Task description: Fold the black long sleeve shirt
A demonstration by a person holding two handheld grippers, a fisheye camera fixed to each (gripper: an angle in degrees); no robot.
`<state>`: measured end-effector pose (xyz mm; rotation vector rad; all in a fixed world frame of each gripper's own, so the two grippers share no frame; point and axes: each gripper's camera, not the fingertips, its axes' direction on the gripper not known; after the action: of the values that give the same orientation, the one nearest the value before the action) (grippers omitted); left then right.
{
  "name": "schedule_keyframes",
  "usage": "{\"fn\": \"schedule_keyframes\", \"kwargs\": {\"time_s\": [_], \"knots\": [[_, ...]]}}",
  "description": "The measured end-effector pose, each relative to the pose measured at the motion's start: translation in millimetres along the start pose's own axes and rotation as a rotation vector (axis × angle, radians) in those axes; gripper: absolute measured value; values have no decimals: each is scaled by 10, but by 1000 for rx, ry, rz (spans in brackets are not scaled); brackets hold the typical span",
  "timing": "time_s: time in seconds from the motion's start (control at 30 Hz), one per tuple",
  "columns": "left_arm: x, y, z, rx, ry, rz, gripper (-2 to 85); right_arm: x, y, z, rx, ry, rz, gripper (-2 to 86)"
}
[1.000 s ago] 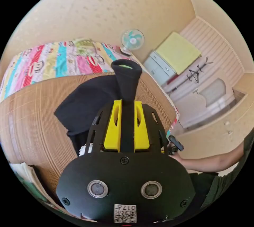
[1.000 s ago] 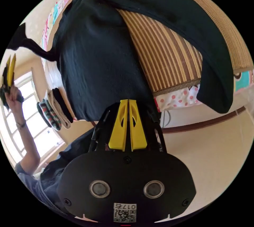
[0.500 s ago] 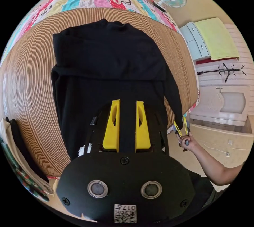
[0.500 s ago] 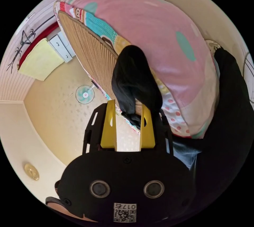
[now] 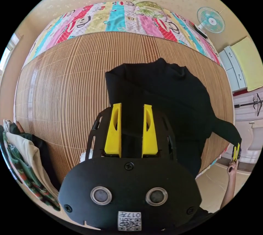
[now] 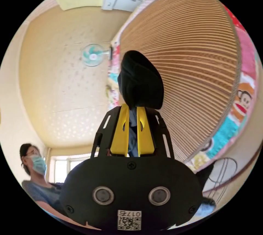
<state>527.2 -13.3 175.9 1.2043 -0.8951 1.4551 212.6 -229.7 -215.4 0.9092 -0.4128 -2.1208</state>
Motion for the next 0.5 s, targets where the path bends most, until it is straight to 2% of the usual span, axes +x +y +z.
{"fn": "schedule_keyframes", "kwargs": {"time_s": [0.07, 0.13, 0.2, 0.3, 0.4, 0.5], "knots": [[-79, -11, 124, -19, -3, -39, 126, 5, 11, 68, 44, 168, 72, 73], [-119, -2, 233, -30, -16, -60, 122, -293, 66, 327, 7, 193, -90, 84], [-123, -3, 270, -30, -38, -60, 114, -868, 285, 1031, -170, 307, -365, 95], [-176, -11, 344, -60, -51, -79, 87, -1475, 727, 2067, -363, 385, -664, 113], [-245, 25, 361, -69, -55, -82, 74, -1878, 986, 2893, -430, 433, -856, 115], [-367, 45, 336, -67, -48, -87, 46, -2095, 1012, 3521, -464, 545, -931, 88]]}}
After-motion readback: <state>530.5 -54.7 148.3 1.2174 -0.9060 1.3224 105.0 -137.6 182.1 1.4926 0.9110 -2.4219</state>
